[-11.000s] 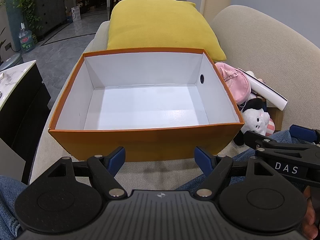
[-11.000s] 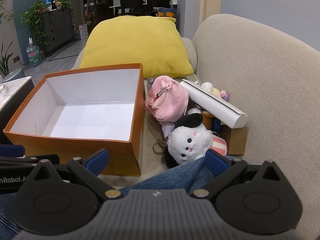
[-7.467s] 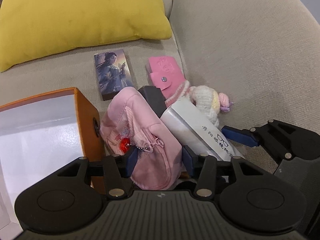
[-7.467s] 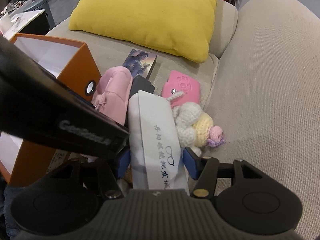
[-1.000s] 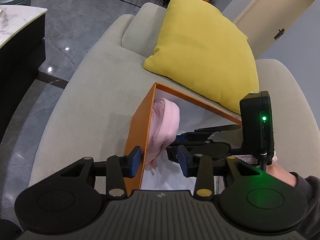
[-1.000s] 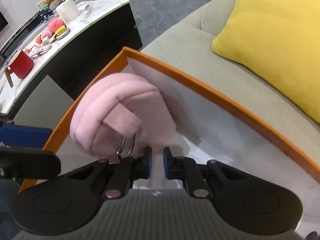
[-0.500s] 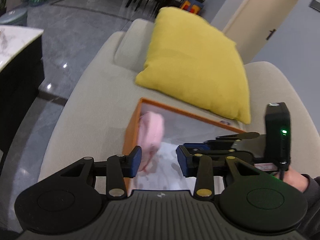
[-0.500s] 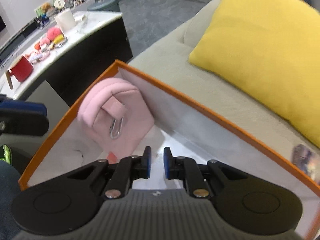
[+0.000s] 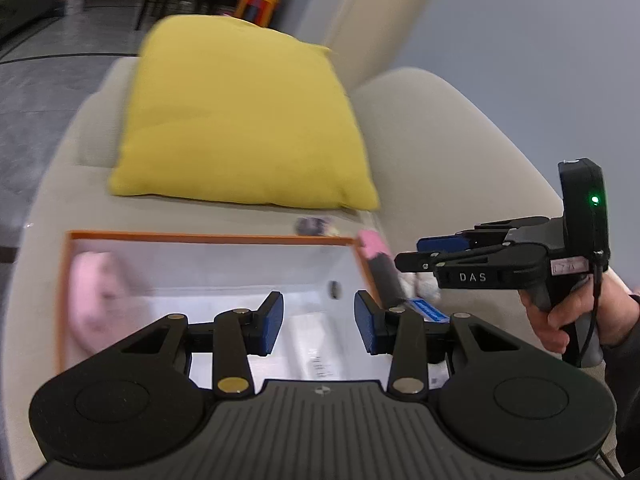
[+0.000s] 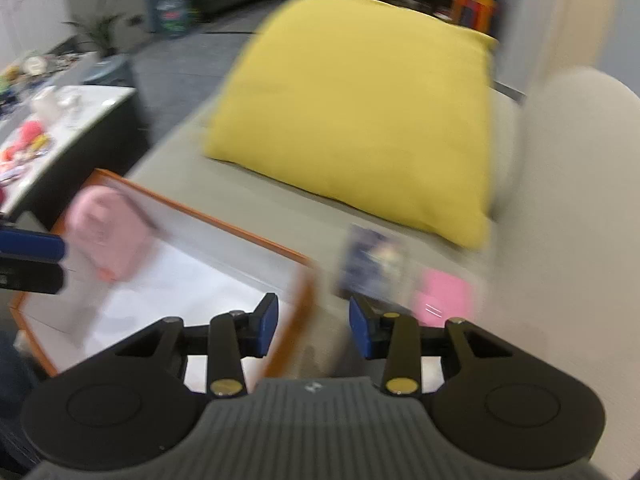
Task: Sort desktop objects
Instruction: 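Move both tools back to the pile of items, then grasp small brown cardboard box with right tool while left tool grasps dark grey box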
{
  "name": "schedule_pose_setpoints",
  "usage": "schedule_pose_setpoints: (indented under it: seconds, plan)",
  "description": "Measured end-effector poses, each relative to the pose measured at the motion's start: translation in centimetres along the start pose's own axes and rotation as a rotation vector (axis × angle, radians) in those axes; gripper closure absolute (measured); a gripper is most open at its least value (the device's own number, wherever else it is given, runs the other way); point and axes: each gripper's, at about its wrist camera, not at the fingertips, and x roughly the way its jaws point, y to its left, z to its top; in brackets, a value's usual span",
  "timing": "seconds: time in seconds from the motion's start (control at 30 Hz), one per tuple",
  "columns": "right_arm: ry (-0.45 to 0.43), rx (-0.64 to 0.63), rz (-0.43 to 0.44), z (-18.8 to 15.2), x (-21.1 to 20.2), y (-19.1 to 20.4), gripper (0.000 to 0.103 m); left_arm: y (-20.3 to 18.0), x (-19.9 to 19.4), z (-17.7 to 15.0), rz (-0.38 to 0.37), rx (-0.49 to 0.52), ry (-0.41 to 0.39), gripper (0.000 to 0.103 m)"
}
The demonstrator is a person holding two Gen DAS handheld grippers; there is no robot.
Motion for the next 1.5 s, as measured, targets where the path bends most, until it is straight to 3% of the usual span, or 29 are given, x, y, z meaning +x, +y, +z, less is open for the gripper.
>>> schedule_pose_setpoints:
  seconds: [0.1,0.3,0.43,0.7,0.9,1.13,1.33,1.5]
  plan:
    - [0.045,0.069,-0.036,-1.6,0.2,-3.6,0.061,-1.7,2.4,0.9,-0.059,-0.003,0.05,0.059]
    - [0.143,0.148,-0.073,-4.7,1.6,-8.4,0.062,-5.2,7.3,2.7,-0.079,0.054,0.141,0.059]
    - [0.26,0.133,-0.035,-6.1,2.8,-10.1,0.062,-7.7,9.8,2.8,-0.076,0.098,0.184,0.058]
    - [0.445,-0.019,-0.01,-8.8,3.6,-9.7,0.06,-10.0,12.3,1.6,-0.072,0.136,0.235,0.057]
    - [0.577,-0.101,-0.095,-9.1,6.1,-8.1,0.057,-9.9,11.6,1.1,-0.062,0.142,0.243,0.057]
    - [0.712,-0.088,-0.164,-8.7,9.0,-7.5,0.049,-9.4,10.5,1.0,-0.065,0.127,0.227,0.056]
    - [0.75,-0.082,-0.184,-9.0,10.2,-7.1,0.046,-9.2,9.8,0.9,-0.07,0.123,0.227,0.056]
    - [0.729,-0.055,-0.16,-9.5,8.3,-7.2,0.052,-9.0,9.3,0.6,-0.076,0.12,0.226,0.056]
